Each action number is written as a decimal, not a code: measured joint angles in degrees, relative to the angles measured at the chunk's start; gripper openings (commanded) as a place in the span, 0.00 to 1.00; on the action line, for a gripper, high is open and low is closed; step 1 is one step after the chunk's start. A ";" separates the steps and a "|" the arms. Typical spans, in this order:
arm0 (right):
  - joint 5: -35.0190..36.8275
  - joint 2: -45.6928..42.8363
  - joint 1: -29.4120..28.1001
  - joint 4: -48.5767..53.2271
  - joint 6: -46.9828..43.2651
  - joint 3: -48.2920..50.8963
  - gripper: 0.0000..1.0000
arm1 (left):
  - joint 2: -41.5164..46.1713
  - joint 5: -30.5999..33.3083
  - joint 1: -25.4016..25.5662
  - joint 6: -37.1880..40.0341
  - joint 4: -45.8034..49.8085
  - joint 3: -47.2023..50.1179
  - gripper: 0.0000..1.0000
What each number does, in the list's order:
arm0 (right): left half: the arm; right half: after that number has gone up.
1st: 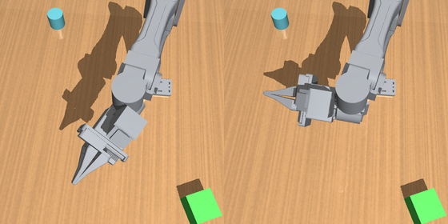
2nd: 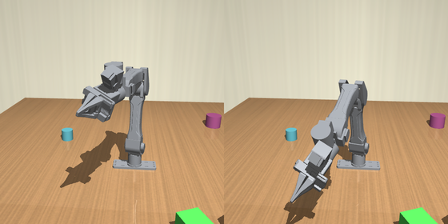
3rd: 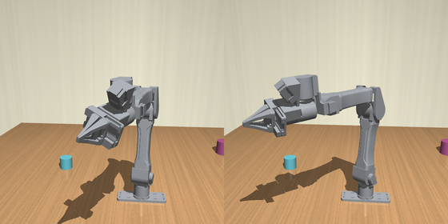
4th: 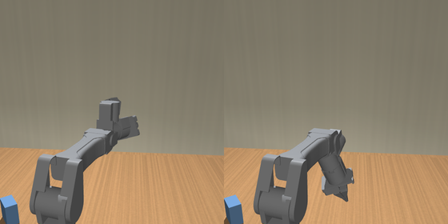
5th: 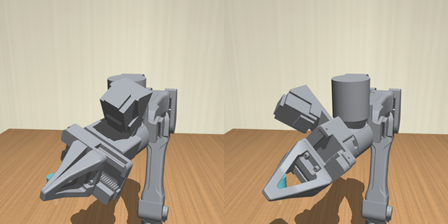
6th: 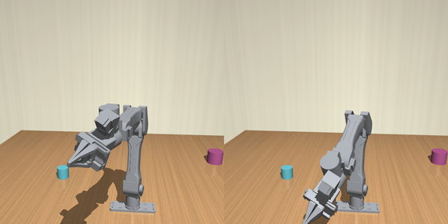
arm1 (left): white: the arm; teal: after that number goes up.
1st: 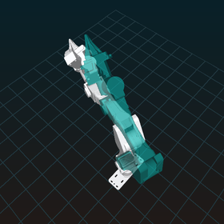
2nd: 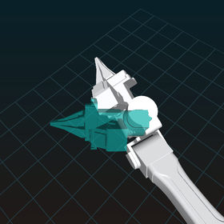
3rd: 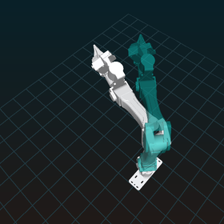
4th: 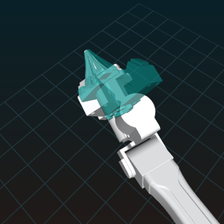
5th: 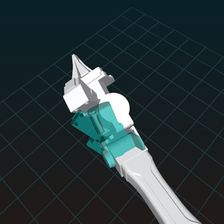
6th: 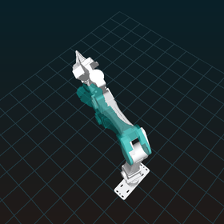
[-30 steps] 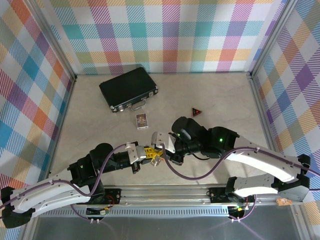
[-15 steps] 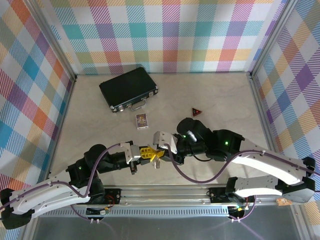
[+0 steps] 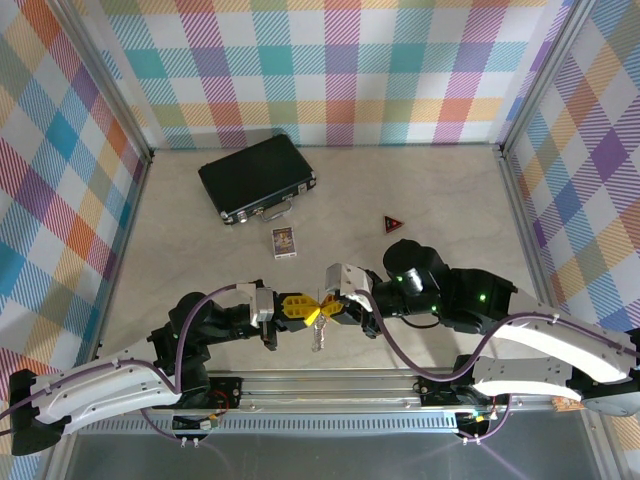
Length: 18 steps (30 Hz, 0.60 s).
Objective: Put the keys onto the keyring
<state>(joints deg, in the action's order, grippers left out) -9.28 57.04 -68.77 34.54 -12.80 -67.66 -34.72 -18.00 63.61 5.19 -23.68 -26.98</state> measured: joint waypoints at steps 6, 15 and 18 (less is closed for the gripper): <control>1.55 1.53 0.00 2.67 -0.44 -0.70 0.00 | -0.07 2.03 0.00 3.45 9.46 -3.04 0.16; 7.45 9.05 0.22 13.18 -3.45 -8.11 0.00 | -5.64 8.04 0.02 9.46 30.10 -13.62 0.03; 8.72 10.16 0.22 15.15 -4.33 -8.61 0.00 | -6.45 8.52 0.04 9.94 31.41 -13.84 0.00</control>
<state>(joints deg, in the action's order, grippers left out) -0.56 67.20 -68.55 49.69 -17.12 -76.27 -41.17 -9.47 63.66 15.14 7.73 -40.82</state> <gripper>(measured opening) 0.041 0.059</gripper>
